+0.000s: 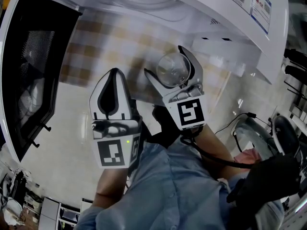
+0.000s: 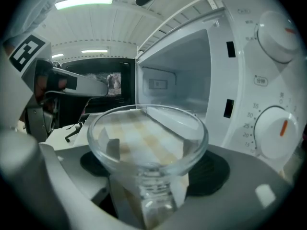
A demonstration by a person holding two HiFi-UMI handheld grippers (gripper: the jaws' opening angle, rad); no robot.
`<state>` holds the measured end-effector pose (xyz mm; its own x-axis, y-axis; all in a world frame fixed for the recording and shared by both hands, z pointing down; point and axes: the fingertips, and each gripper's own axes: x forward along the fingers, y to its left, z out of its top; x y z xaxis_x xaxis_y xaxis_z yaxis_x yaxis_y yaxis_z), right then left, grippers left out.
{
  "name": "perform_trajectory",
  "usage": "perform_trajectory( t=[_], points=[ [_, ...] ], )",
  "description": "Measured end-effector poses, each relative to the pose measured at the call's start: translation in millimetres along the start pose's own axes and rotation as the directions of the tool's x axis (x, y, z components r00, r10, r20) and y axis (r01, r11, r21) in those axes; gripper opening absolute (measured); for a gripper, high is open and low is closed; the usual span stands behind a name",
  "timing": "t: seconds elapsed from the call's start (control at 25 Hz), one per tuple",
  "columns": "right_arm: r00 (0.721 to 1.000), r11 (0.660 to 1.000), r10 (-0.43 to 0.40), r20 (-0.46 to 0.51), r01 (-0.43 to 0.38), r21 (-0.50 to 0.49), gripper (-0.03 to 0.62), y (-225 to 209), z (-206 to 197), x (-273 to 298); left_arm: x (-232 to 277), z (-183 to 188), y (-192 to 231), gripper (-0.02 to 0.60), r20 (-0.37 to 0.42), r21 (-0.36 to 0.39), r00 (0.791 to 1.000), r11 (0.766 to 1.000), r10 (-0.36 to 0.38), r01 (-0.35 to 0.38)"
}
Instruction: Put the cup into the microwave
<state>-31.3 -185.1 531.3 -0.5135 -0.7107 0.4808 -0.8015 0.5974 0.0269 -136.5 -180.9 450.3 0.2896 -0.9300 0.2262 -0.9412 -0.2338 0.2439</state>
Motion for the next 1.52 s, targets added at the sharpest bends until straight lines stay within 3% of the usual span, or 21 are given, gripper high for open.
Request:
perform_trajectory(
  t=[0.08, 0.52, 1.0, 1.52],
  points=[
    [1.000, 1.000, -0.010, -0.005, 0.010, -0.010, 0.379, 1, 0, 0, -1, 1, 1, 0.008, -0.004, 0.000, 1.000, 1.000, 0.001, -0.001],
    [1.000, 1.000, -0.021, -0.004, 0.021, 0.000, 0.374, 2, 11, -4, -7, 4, 0, 0.008, -0.024, 0.000, 1.000, 1.000, -0.014, 0.014],
    [1.000, 1.000, 0.010, 0.029, -0.010, 0.000, 0.374, 3, 66, 15, -3, 46, 8, 0.008, -0.004, -0.001, 1.000, 1.000, -0.009, 0.009],
    [0.998, 0.998, -0.056, 0.034, 0.055, 0.036, 0.374, -14, 115, 60, 24, 80, 18, 0.008, -0.032, -0.009, 0.993, 0.994, -0.110, 0.110]
  ],
)
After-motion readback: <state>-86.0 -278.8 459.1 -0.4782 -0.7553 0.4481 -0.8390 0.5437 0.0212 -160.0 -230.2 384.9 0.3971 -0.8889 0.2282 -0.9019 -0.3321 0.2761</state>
